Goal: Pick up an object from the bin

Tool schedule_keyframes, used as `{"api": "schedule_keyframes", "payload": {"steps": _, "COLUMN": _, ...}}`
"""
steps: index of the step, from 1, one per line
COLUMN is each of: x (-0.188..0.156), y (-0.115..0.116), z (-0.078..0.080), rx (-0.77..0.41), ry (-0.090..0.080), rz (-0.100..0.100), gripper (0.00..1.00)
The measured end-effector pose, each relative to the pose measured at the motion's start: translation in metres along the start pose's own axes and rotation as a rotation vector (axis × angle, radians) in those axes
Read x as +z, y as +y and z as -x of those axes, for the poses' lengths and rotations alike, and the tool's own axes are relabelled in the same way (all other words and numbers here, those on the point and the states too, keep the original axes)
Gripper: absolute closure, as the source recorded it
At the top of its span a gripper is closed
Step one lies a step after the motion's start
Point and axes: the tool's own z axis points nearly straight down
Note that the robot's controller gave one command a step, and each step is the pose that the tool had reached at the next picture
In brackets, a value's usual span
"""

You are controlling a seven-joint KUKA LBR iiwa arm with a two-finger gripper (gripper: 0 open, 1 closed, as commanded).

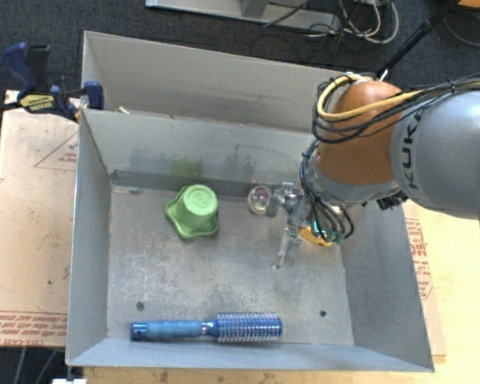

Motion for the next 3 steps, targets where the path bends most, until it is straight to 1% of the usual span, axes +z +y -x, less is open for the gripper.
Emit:
{"api": "schedule_keyframes", "payload": {"steps": 1, "x": 0.06, "y": -0.076, "z": 0.031, "rx": -0.033, "ry": -0.008, "rz": -0.003, "gripper": 0.0}}
{"api": "schedule_keyframes", "payload": {"steps": 2, "x": 0.043, "y": -0.146, "z": -0.02, "rx": -0.446, "ry": -0.006, "rz": -0.002, "gripper": 0.0}}
{"api": "schedule_keyframes", "payload": {"steps": 3, "x": 0.042, "y": -0.143, "z": -0.019, "rx": -0.45, "ry": -0.009, "rz": -0.001, "gripper": 1.0}}
